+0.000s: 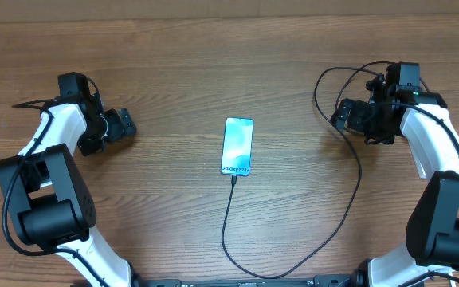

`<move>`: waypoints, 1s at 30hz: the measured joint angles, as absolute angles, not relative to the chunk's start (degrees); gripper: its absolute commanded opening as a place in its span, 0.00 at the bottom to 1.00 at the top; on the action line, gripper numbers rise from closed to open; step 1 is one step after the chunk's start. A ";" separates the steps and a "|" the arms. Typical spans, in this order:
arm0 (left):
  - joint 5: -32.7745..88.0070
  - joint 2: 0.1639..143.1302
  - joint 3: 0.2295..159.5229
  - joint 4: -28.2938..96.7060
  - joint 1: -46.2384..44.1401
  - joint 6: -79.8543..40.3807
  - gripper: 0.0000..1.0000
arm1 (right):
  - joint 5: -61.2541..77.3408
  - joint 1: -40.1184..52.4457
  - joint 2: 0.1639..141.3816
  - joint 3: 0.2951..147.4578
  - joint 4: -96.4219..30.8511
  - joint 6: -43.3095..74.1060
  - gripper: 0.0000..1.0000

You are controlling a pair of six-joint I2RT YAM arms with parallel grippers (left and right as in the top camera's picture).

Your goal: Plug charger to phone and switch on socket

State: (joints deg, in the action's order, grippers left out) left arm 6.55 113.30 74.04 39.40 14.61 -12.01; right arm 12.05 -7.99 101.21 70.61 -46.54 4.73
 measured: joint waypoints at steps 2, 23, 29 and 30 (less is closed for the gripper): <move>6.55 113.30 74.04 39.40 14.61 -12.01 0.99 | 12.03 -7.99 101.21 70.61 -46.54 4.69 1.00; 6.50 111.11 72.93 39.81 14.61 -12.01 1.00 | 12.05 -7.99 101.21 70.61 -46.54 4.75 1.00; 6.13 98.80 72.34 39.81 14.59 -12.01 0.99 | 12.03 -7.99 101.21 70.61 -46.52 4.73 1.00; 6.15 96.03 72.36 39.79 14.59 -12.01 1.00 | 12.05 -7.99 101.21 70.61 -46.54 4.75 1.00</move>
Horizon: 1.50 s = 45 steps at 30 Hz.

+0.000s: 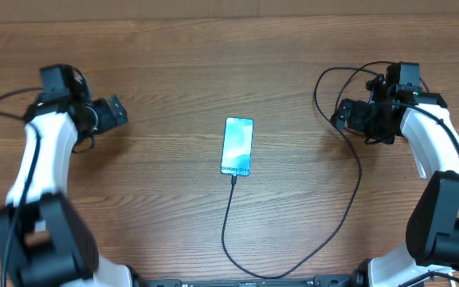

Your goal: Plug charger to phone and switch on socket

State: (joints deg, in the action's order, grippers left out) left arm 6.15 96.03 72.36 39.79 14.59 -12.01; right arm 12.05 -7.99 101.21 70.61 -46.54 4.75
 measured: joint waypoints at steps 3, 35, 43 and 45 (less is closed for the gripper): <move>6.15 87.29 72.38 39.62 14.59 -12.01 0.99 | 12.05 -7.99 101.21 70.61 -46.52 4.71 1.00; 4.43 75.57 65.49 35.59 10.92 -11.97 1.00 | 12.08 -7.99 101.21 70.61 -46.50 4.73 1.00; 4.45 71.88 48.66 16.88 6.42 -11.90 1.00 | 12.08 -7.99 101.21 70.61 -46.50 4.75 1.00; 4.47 70.67 44.14 10.98 5.37 -11.88 1.00 | 12.10 -7.99 101.21 70.61 -46.52 4.73 1.00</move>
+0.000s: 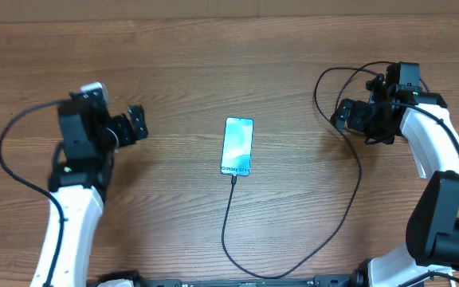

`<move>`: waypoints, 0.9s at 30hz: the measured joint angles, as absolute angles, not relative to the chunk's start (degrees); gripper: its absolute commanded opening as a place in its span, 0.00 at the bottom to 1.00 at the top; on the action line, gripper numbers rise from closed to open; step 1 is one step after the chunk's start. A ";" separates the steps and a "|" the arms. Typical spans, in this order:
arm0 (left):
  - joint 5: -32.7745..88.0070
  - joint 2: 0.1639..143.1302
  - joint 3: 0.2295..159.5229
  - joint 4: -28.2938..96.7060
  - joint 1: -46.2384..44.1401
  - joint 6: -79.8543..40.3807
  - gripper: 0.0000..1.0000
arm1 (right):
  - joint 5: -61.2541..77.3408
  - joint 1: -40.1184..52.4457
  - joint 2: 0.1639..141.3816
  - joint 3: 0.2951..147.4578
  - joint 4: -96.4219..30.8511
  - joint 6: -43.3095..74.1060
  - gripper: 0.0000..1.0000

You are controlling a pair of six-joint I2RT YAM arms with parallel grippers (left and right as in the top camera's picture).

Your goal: Plug charger to phone and switch on socket

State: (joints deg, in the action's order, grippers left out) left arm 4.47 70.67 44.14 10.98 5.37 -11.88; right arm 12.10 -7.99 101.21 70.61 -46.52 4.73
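Note:
The phone (237,146) lies face up mid-table with its screen lit. A black charger cable (228,223) is plugged into its near end, loops along the front edge, then climbs right toward my right gripper (342,115). That gripper sits right beside the cable's upper stretch; whether it grips the cable or is shut does not show. My left gripper (139,123) hovers left of the phone, well apart from it, fingers spread and empty. No socket or switch is in view.
Wooden table (213,64) all around. A thin black lead (10,151) arcs from the left arm over the left side. Another lead (321,80) loops behind the right wrist. A pale wall edge runs along the top.
The left arm has swung inward: its gripper was at the far left near the back and is now further right and a little nearer, closer to the phone. The right arm, phone and cable are unchanged.
At first both arms were folded back at the table's sides with the cable in the phone. Then the left arm was stretched out with its gripper further back-left. Now that gripper points toward the phone from the left. The right arm stayed still.

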 measured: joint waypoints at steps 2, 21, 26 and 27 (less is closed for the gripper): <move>4.43 69.47 40.03 5.52 4.47 -11.88 1.00 | 12.14 -7.99 101.21 70.61 -46.50 4.75 1.00; 4.19 53.47 11.05 -19.31 2.22 -11.90 1.00 | 12.21 -7.99 101.21 70.61 -46.52 4.73 1.00; 4.23 50.70 8.19 -19.73 2.22 -12.08 1.00 | 12.21 -7.99 101.21 70.61 -46.52 4.75 1.00; 4.23 50.19 7.42 -19.77 2.22 -12.10 1.00 | 12.21 -8.01 101.21 70.61 -46.50 4.75 1.00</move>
